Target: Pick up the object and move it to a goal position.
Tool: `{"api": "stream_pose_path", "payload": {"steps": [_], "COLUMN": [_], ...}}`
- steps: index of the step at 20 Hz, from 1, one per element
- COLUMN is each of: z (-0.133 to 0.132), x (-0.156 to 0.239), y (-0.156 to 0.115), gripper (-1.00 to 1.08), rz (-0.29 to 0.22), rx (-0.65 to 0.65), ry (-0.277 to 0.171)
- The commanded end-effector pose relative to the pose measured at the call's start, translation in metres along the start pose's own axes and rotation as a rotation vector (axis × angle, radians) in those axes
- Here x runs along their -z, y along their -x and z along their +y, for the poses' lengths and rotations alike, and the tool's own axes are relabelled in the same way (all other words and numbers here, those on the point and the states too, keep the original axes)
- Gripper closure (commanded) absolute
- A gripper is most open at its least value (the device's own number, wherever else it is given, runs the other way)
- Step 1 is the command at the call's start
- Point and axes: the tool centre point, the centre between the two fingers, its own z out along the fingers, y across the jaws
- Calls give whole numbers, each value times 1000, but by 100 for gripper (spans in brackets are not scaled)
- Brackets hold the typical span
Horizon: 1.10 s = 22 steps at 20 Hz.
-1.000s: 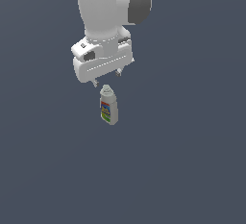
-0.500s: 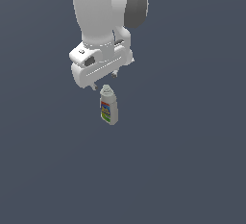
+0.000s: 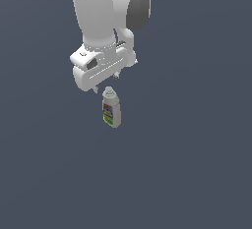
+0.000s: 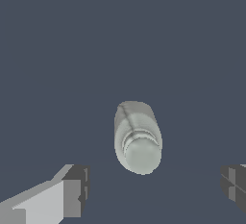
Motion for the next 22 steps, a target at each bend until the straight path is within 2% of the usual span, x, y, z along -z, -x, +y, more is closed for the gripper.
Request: {"api": "stream_pose_path", "payload": {"steps": [1, 11, 16, 17, 22], "z": [0, -1, 0, 0, 0], "x": [-2, -42, -50, -50, -50], "y": [0, 1, 0, 0, 0], "gripper": [-92, -92, -92, 108, 108], "rz": [0, 0, 0, 0, 0], "rx": [0, 4, 4, 4, 4], "ry": [0, 0, 0, 0, 0]}}
